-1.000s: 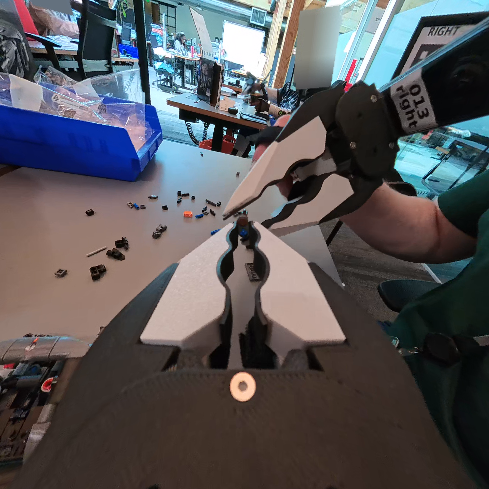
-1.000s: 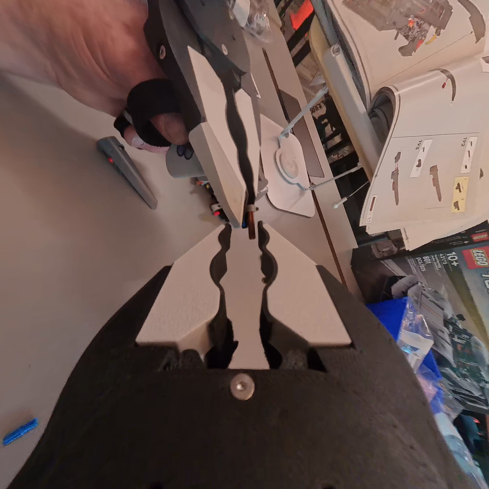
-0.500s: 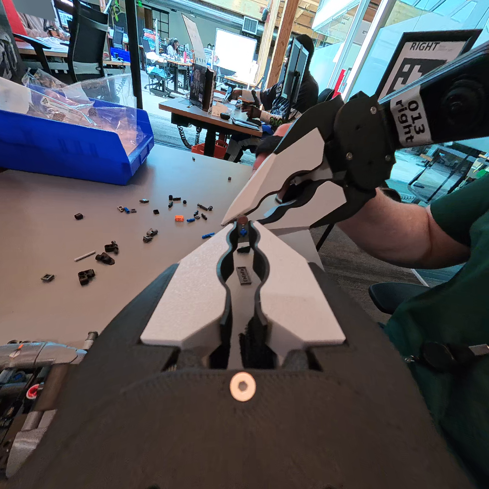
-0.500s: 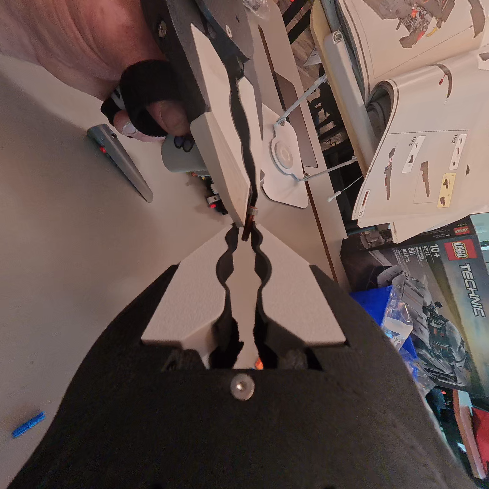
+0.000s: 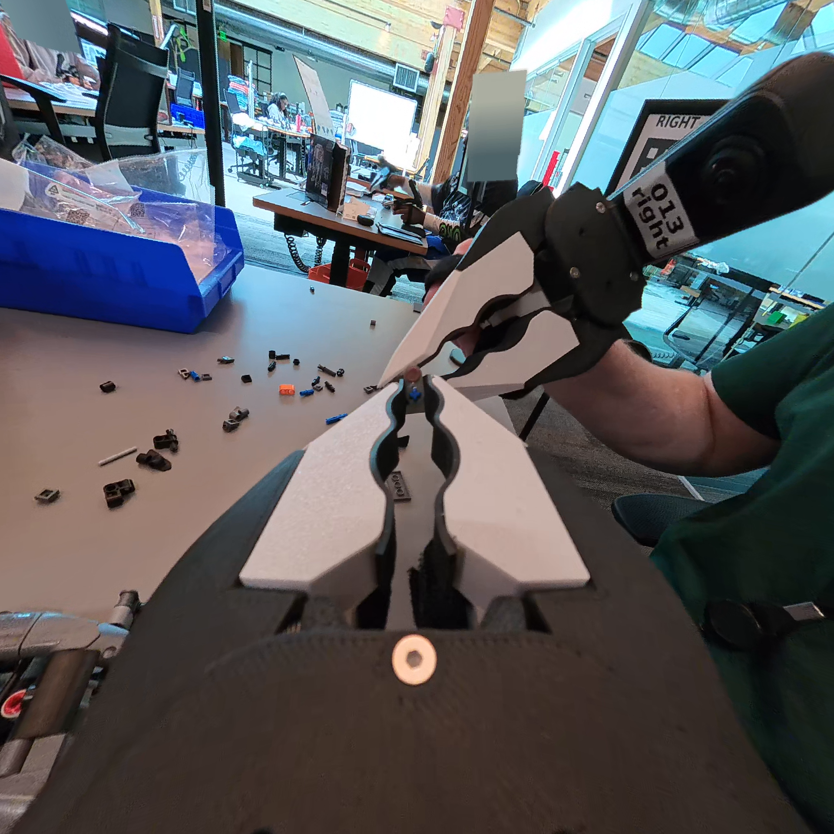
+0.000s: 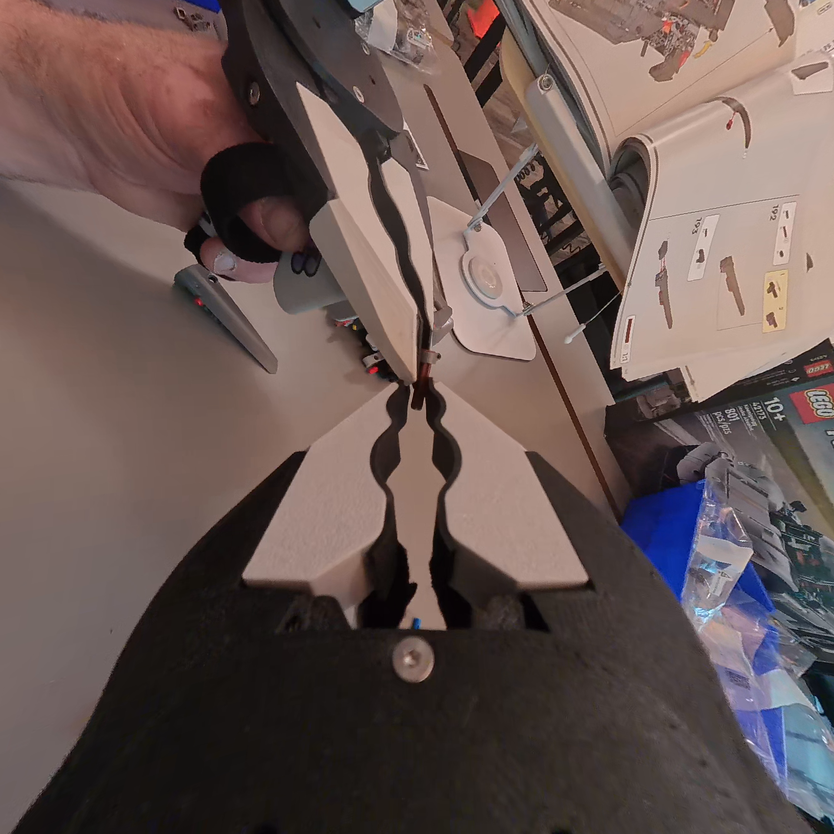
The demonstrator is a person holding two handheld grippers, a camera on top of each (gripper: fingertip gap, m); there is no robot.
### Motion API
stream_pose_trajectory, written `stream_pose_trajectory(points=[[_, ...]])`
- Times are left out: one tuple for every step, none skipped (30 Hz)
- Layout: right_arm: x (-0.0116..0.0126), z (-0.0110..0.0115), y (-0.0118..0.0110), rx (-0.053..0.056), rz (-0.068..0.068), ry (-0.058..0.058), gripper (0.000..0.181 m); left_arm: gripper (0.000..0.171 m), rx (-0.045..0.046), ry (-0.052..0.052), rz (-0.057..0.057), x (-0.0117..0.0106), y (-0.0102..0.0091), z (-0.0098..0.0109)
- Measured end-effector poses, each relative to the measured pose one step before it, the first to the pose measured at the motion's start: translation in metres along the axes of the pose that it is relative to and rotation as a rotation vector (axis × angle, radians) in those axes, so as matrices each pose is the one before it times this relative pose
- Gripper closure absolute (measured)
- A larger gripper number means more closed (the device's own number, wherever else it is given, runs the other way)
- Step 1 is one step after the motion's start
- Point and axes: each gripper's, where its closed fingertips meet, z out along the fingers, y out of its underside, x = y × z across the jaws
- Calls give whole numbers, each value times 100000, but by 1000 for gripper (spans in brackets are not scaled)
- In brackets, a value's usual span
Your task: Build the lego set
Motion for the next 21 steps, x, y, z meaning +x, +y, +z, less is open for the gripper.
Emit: stream_pose_trajectory(points=[[17,-8,-25,355,405,-177,176,166,297,175,-168,5,-18,4],[24,4,-8,261,264,-88,176,166,178,135,-217,-21,-18,0],[9,20,6,134,131,-9,176,166,138,133,-164,-14,1,-5],[22,6,2,132,29,19,176,166,107,146,-51,-2,-11,-10],[5,8,-17,224,165,-80,176,166,171,148,108,17,-22,-10],[24,-14,-41,385,283,-59,176,166,346,144,-24,4,-52,-2],[40,-22,-26,436,363,-34,176,166,310,138,-135,13,-47,10],[25,-2,-5,350,380,-99,176,166,99,72,-80,-12,-12,25],[26,-10,30,191,331,-127,176,166,-6,-16,-79,-25,13,32],[27,-1,38,181,273,-21,177,166,87,-35,-92,-27,0,39],[28,-6,38,249,337,-2,177,166,92,51,-62,-14,11,31],[17,-7,43,261,399,-110,177,166,61,129,-90,-14,11,31],[12,-9,25,286,431,-115,177,166,139,165,-189,-4,0,23],[16,-4,16,351,471,-72,177,166,187,233,-304,0,-10,28],[26,-17,13,381,454,-79,177,166,120,214,-266,-5,-11,9],[8,1,19,301,426,-180,177,166,4,92,-77,-4,4,10],[22,3,9,255,310,-153,178,166,92,12,20,-8,-5,15],[26,-1,-2,303,281,-59,178,166,154,-17,-12,-3,-22,-3],[28,-8,-17,354,415,-110,178,166,183,70,-16,-4,-30,1],[26,-14,-26,521,573,-225,178,166,255,233,-64,26,-38,-16],[40,-12,-52,732,936,-180,179,165,54,540,182,75,-14,-26]])
